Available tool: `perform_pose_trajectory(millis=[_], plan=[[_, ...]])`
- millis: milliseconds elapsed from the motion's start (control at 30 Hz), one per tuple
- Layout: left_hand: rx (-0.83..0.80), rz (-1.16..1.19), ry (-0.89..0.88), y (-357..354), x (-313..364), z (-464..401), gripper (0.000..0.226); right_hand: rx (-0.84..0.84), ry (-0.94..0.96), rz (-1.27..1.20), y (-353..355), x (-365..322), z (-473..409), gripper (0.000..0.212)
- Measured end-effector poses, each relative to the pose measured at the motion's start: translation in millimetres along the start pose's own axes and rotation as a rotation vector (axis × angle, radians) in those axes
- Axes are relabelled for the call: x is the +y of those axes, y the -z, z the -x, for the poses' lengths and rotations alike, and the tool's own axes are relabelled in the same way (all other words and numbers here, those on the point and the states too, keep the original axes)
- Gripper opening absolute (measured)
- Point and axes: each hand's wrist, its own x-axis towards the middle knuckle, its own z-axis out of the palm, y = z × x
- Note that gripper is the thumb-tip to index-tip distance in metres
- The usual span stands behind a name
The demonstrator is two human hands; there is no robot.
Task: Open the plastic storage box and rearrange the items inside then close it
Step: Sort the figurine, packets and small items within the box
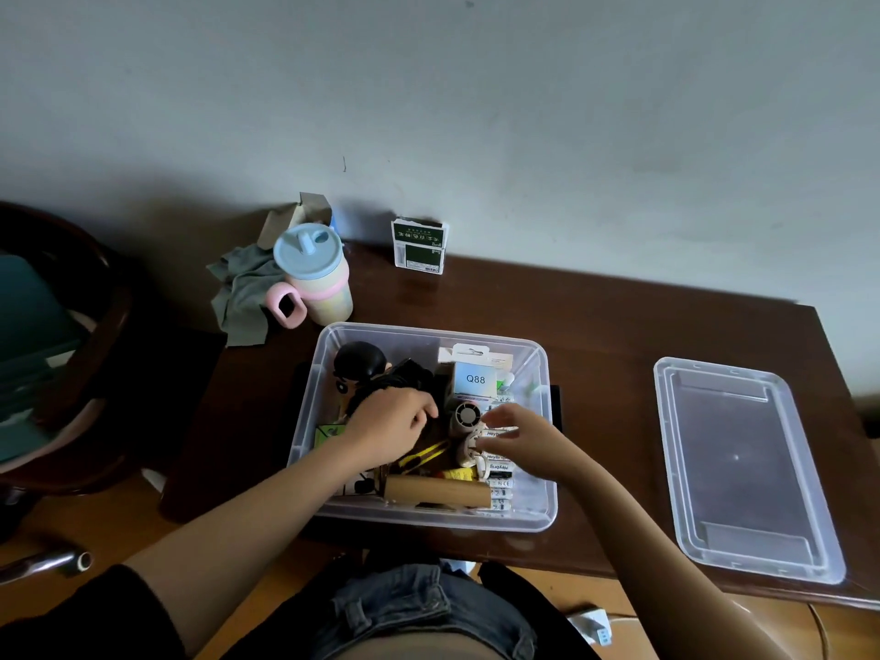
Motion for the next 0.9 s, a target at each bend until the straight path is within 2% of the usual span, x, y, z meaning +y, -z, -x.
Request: perform_pose_trajectory(millis=[100, 167, 233, 300, 400, 667, 767, 900], plan=[[0.168, 0.054, -0.012, 12, -10, 9, 0.021, 0.111, 0.091, 0.047, 3, -5, -2, 0.026], [0.305, 0.008, -0.026, 17, -16, 14, 0.017, 0.159, 0.092, 0.096, 5, -9, -5, 0.017], [0.391, -0.061, -0.001, 19, -21, 17, 0.015, 0.143, 0.020, 0.327, 6, -9, -10, 0.018], [0.406, -0.081, 0.027, 20, -23, 19, 0.016, 0.062, -0.063, 0.529, 2, -8, -17, 0.037], [0.412, -0.081, 0.026, 19, -23, 23, 0.017, 0.010, -0.099, 0.620, -12, -6, -26, 0.046], [0.412, -0.042, 0.061, 17, -22, 33, 0.014, 0.088, -0.117, 0.605, -25, -7, -35, 0.039], [0.393, -0.045, 0.053, 17, -21, 33, 0.012, 0.089, -0.123, 0.585, -26, -8, -34, 0.026], [0.400, -0.067, 0.072, 16, -22, 30, 0.015, 0.096, -0.106, 0.586, -28, -10, -32, 0.021]])
